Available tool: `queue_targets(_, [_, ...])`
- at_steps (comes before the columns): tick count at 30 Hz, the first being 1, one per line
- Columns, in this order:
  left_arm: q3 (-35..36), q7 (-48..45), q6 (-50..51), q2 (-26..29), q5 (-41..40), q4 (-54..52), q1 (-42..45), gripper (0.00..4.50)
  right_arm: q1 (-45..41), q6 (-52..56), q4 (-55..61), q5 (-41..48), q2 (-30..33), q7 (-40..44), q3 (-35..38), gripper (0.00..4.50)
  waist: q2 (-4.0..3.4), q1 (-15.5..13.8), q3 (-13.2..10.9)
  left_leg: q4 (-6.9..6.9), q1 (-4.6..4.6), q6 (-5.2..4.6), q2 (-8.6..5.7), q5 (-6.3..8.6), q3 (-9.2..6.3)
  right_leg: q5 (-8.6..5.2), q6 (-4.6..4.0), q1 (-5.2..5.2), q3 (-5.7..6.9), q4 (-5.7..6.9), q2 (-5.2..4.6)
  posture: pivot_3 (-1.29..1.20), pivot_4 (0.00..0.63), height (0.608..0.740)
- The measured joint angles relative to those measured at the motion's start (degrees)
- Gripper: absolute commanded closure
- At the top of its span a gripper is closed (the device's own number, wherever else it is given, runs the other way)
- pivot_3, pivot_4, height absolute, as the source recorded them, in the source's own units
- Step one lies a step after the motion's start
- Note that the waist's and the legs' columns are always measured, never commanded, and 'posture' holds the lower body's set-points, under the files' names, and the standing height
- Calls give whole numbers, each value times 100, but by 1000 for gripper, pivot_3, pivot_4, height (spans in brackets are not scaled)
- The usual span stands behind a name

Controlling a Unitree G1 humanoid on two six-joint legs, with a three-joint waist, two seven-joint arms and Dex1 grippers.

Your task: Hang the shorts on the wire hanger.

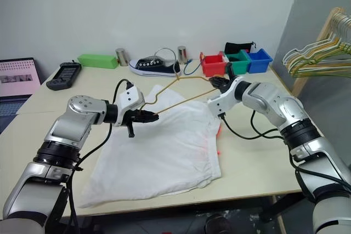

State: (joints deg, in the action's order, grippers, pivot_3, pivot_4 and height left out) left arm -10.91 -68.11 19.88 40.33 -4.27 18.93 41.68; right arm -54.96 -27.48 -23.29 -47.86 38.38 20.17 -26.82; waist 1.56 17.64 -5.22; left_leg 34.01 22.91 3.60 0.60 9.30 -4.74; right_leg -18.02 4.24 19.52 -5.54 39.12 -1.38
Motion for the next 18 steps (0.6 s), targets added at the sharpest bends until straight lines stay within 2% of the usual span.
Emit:
queue_targets(2, [-1, 11, -27, 5, 54, 0, 0, 4469, 14, -10, 0, 91, -1, 96, 5, 4500, 0, 0, 0, 0, 0, 0, 0, 0, 0, 0, 0, 0, 1, 0, 0, -200, 0, 740])
queue_targets(4, [-1, 43, -56, 14, 104, 0, 0, 4500, 54, -20, 0, 211, -4, 208, 30, 4035, 0, -1, 0, 1, 0, 0, 0, 0, -1, 0, 0, -2, 1, 0, 0, -200, 0, 740])
queue_targets(7, [-5, 143, -211, 29, 241, -1, 0, 4500, 214, 89, 78, 723, -89, 695, 121, 3598, 4, 3, 2, 2, -1, 0, 1, 0, -3, 0, 0, -6, 3, -1, 1, -200, 0, 740])
queue_targets(14, [-90, 495, -909, 211, 802, 153, 34, 4500, 752, 1302, 1037, 2357, -134, 2516, 515, 1958, 3, -12, 3, 6, -2, 0, 0, 0, -12, -3, 6, -13, 9, -1, 0, -195, 0, 740])
queue_targets(18, [-168, 939, -1537, 291, 1280, 282, 45, 4500, 852, 2052, 1614, 2941, -34, 3250, 718, 1070, 3, -21, 3, 9, -2, 0, 0, 0, -13, -3, 9, -14, 10, -1, 0, -198, 0, 740])
